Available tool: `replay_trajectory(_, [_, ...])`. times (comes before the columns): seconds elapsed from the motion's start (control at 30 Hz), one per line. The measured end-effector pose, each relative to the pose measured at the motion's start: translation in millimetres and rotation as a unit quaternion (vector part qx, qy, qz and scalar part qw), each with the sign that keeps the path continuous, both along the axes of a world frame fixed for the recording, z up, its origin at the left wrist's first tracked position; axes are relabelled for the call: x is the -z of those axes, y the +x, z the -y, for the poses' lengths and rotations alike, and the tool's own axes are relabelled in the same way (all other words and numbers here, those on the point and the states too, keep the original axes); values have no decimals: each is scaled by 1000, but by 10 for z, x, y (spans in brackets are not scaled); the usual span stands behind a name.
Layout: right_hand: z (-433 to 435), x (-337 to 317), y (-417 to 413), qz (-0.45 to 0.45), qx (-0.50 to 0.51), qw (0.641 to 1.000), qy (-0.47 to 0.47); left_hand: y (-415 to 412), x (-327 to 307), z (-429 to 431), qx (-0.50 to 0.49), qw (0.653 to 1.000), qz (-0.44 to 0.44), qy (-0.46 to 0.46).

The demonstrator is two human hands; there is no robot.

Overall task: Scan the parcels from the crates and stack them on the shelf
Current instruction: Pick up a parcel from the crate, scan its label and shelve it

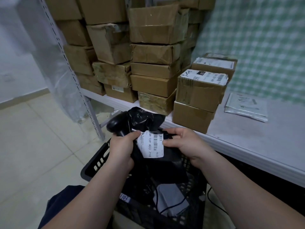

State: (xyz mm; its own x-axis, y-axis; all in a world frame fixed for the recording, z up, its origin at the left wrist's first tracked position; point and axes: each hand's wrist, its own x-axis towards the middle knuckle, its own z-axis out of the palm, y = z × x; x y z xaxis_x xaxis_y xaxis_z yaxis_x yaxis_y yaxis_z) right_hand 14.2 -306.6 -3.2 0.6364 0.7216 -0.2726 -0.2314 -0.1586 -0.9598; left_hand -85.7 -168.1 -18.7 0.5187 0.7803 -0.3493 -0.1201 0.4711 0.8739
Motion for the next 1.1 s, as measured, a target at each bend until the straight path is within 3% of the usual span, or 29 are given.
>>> replay_trajectory(0.1, [33, -29, -27, 59, 52, 997, 13, -19, 40, 10, 11, 1000, -11, 5])
replay_trajectory(0.3, [111, -90, 56, 253, 34, 967, 0, -156, -17, -69, 20, 995, -43, 90])
replay_trajectory(0.43, [149, -118, 125, 267, -28, 963, -29, -282, -182, -82, 110, 974, -77, 183])
replay_trajectory(0.53, [200, -173, 180, 283, -56, 956, -55, -357, -297, -101, 196, 938, -97, 267])
replay_trajectory(0.6, [240, -210, 212, 294, -62, 951, -67, -389, -361, -112, 242, 897, -121, 349])
replay_trajectory(0.83, [307, -264, 279, 344, -40, 937, -51, -406, -462, -109, 296, 769, -173, 540])
replay_trajectory(1.1, [407, -264, 351, 399, -9, 914, -73, -369, -502, -15, 331, 698, -159, 615])
